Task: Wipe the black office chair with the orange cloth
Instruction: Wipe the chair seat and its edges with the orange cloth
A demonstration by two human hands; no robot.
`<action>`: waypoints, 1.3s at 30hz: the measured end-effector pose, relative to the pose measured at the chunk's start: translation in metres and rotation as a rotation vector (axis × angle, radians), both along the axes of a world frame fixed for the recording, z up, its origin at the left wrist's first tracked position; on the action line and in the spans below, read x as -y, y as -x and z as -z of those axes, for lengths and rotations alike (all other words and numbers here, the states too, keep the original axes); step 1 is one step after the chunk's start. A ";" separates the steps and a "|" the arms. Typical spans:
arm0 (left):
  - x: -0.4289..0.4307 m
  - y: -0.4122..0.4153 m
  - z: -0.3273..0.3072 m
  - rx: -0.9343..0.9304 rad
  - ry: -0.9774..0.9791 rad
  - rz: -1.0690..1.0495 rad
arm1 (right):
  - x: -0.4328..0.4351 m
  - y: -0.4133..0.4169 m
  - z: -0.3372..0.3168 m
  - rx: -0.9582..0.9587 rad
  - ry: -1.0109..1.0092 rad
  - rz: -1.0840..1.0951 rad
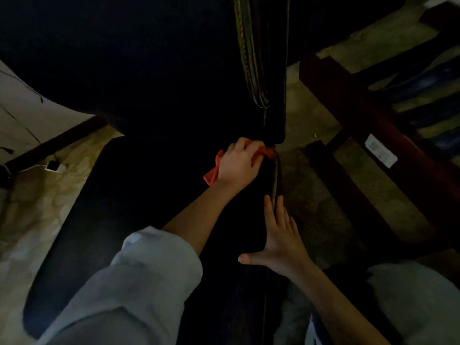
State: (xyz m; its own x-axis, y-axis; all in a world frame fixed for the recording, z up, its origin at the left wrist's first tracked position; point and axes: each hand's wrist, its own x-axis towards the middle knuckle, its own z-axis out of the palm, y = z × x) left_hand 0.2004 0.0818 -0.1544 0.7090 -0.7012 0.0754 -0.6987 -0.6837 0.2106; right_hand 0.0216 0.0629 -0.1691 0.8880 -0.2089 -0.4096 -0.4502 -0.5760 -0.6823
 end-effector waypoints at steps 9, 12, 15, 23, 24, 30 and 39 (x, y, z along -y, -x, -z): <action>-0.108 0.036 0.008 0.027 0.182 0.004 | 0.009 -0.007 0.000 0.004 -0.056 -0.046; -0.131 0.074 0.012 0.022 0.187 0.078 | 0.007 -0.006 0.001 0.014 -0.056 -0.038; -0.126 0.093 0.008 -0.034 0.129 0.210 | 0.008 -0.006 0.003 0.019 -0.078 -0.046; -0.084 0.074 0.008 -0.064 0.159 -0.115 | 0.017 0.018 -0.008 -0.111 0.106 -0.303; -0.086 0.080 0.008 -0.057 0.157 -0.095 | 0.019 0.022 -0.008 -0.125 0.119 -0.323; -0.148 0.135 0.005 -0.021 0.110 0.180 | 0.018 0.031 -0.014 -0.162 0.126 -0.334; -0.241 0.144 0.012 0.048 0.204 -0.067 | -0.004 0.044 -0.009 -0.136 0.172 -0.286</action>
State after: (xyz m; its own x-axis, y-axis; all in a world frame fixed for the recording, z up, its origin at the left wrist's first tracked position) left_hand 0.0565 0.3229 -0.1659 0.7456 -0.6194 0.2459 -0.6658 -0.6756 0.3168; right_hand -0.0221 0.0668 -0.1598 0.8603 -0.0360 -0.5085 -0.3340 -0.7933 -0.5090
